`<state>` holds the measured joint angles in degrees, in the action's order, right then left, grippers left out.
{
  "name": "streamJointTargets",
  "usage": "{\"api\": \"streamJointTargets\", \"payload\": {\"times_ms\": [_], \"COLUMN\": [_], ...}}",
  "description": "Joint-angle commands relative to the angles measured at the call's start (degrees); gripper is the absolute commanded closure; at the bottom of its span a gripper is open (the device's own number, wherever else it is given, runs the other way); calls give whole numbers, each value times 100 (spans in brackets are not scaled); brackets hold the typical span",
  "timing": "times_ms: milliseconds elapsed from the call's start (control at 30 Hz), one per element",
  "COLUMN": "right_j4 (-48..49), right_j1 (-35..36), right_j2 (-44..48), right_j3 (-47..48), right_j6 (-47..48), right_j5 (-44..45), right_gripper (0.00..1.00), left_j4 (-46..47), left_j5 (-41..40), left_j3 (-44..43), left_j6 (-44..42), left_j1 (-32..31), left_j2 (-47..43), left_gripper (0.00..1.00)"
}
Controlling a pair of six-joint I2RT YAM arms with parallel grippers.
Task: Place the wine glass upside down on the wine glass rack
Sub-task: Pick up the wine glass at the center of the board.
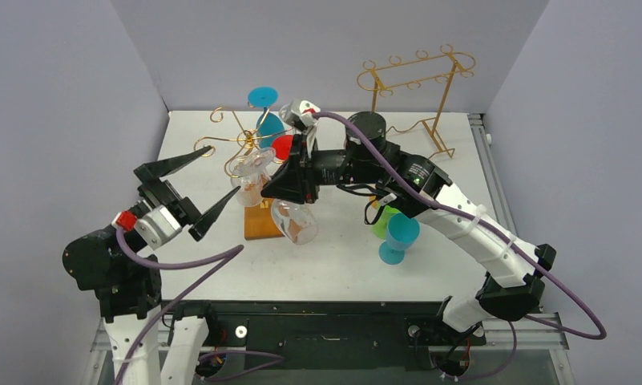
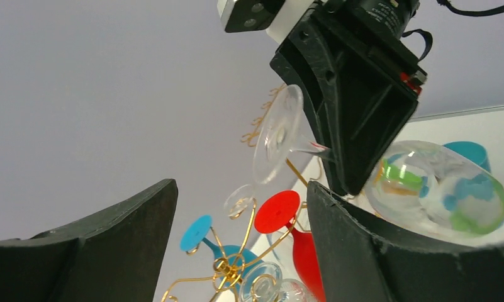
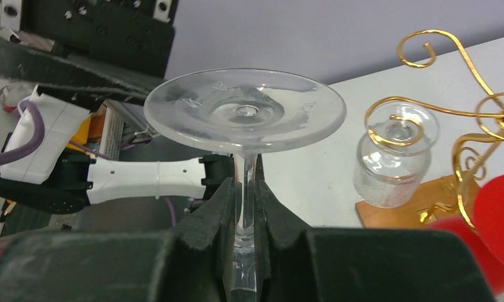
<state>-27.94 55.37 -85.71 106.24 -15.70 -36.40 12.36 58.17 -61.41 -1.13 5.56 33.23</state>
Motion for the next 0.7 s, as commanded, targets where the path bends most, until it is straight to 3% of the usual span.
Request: {"api": "streamJointTargets", "payload": {"times_ms": [0, 133, 233, 467, 533, 600, 667], "right_j4": [397, 738, 885, 1363, 1455, 1475, 1429], "right_j1": [297, 390, 457, 630, 670, 697, 719], "right_j2": [89, -11, -166, -520, -579, -640, -714], "right_j3": [-68, -57, 24, 53, 38, 73, 153], "right_j6": [118, -104, -237, -625, -705, -717, -724], "right_j5": [5, 1, -40, -217, -232, -269, -326], "right_gripper": [100, 100, 100, 100, 100, 100, 100], "left_j4": [390, 272, -194, -602, -645, -656, -656], "left_j5": [726, 1406, 1591, 1311, 1180, 1086, 1009], "left_j3": [-418, -493, -437, -303, -198, -23, 145], "left_j6": [555, 771, 409, -314, -405, -503, -652], "left_j1": [-18, -20, -20, -15, -20, -14, -20], "left_j2": [361, 459, 379, 301, 241, 109, -28], "left_gripper": [30, 33, 37, 59, 70, 95, 100]}}
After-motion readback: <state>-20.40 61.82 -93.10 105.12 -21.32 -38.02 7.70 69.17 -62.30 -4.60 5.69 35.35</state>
